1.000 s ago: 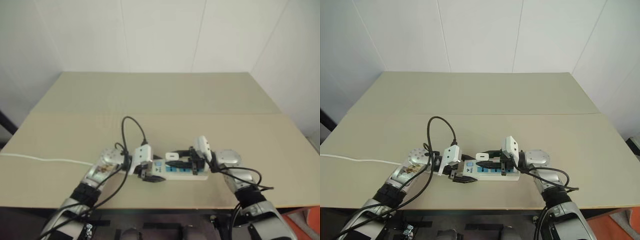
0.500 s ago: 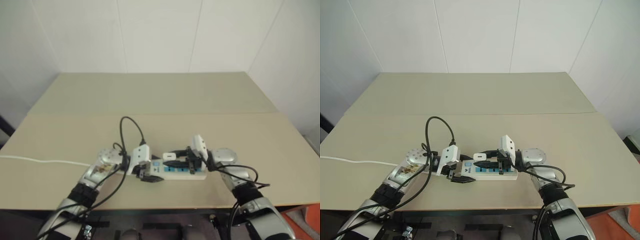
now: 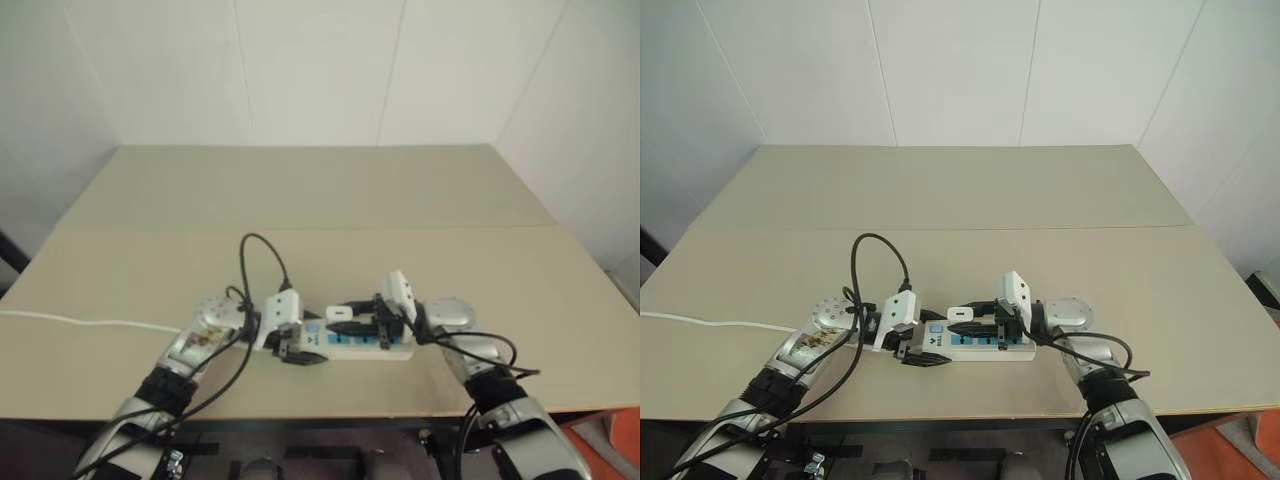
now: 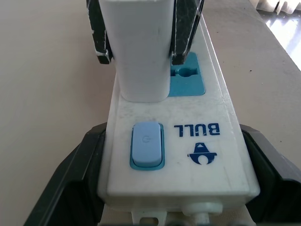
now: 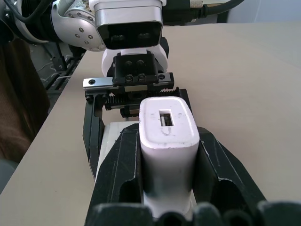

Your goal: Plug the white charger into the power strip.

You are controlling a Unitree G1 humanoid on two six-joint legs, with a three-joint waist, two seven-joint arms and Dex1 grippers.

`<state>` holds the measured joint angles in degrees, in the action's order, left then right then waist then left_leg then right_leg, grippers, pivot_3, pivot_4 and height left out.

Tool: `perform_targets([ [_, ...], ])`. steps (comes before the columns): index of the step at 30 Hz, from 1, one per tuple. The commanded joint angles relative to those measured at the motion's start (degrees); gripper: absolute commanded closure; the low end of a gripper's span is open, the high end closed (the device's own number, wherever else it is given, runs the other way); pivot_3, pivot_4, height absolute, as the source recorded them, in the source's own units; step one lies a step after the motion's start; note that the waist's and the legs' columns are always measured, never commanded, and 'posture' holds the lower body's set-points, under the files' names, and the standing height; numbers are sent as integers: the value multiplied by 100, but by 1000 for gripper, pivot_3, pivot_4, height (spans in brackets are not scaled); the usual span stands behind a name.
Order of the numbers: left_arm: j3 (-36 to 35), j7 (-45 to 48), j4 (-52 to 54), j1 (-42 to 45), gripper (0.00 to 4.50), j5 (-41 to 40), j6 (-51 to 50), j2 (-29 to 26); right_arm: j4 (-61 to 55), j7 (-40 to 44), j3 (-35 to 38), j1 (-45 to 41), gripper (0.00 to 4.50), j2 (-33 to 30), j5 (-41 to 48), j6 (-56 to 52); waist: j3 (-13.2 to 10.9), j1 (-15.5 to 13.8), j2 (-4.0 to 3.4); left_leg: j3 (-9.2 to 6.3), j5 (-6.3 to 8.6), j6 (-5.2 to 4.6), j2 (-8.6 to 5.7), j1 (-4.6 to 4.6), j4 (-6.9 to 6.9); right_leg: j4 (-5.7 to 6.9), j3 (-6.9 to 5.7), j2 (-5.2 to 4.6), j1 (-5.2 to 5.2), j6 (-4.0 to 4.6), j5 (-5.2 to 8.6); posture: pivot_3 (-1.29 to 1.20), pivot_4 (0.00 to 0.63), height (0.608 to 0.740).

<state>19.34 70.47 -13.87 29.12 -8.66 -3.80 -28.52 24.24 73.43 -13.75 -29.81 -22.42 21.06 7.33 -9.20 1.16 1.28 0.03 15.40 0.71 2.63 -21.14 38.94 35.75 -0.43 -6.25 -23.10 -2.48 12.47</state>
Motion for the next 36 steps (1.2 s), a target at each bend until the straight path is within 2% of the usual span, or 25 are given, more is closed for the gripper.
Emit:
perform_targets([
  [1, -220, 110, -76, -27, 1172, 86, -56, -402, 533, -43, 106, 486, 3405, -584, -486, -252, 0, -3, 0, 0, 0, 0, 0, 0, 0, 0, 0, 0, 0, 0, 0, 0, 150, 740],
  [20, -193, 46, -52, -38, 1172, 41, -77, -444, 483, -23, 153, 691, 3405, -789, -420, -327, 3, -35, 5, 0, 1, -1, 0, -1, -1, -3, -1, 0, 2, -1, 4, 0, 150, 740],
  [36, -142, 54, -77, -11, 1172, 40, -48, -408, 381, -111, 14, 532, 3405, -623, -453, -433, 4, -35, 7, -1, 1, -1, 0, 0, -1, -4, -1, 0, 3, 0, 5, 0, 150, 740],
])
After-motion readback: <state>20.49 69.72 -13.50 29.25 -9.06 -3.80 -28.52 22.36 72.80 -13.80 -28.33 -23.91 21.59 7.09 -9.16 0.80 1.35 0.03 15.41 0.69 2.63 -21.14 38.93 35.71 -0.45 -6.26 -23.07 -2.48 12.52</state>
